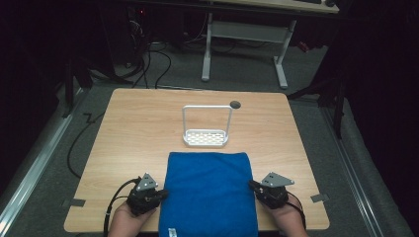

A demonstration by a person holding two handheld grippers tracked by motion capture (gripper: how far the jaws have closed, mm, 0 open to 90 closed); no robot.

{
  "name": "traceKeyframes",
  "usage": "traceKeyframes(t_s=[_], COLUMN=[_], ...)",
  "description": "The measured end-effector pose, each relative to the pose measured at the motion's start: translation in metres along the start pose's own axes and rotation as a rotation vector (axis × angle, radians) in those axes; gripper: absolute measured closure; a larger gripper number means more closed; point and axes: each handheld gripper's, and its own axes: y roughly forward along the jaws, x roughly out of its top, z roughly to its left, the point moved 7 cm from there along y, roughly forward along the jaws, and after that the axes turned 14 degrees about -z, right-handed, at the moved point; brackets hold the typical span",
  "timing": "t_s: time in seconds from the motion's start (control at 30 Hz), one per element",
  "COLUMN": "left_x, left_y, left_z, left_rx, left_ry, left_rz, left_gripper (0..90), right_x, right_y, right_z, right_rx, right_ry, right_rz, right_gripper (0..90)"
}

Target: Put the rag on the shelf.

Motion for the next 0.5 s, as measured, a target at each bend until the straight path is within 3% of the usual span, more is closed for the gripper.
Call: traceKeyframes(t_s=[0.17, 0.33, 0.5], left_x=[0.014, 0.027, 0.044], left_y=[0.001, 0.015, 0.028], left_z=[0.007, 0.02, 0.026], left_rx=[0.041, 0.1, 0.123], left_ry=[0.001, 0.01, 0.015], left_rz=[-0.084, -0.102, -0.129], left_gripper=[77.2, 70.0, 68.5], right_x=[-0.001, -0.003, -0.003], right_y=[-0.002, -0.003, -0.007], right_z=[-0.008, -0.014, -0.019], right_rx=[-0.028, -0.052, -0.075], right_ry=[0.026, 0.041, 0.038], right_rz=[-0.007, -0.012, -0.028], right_gripper=[80.7, 76.3, 73.9])
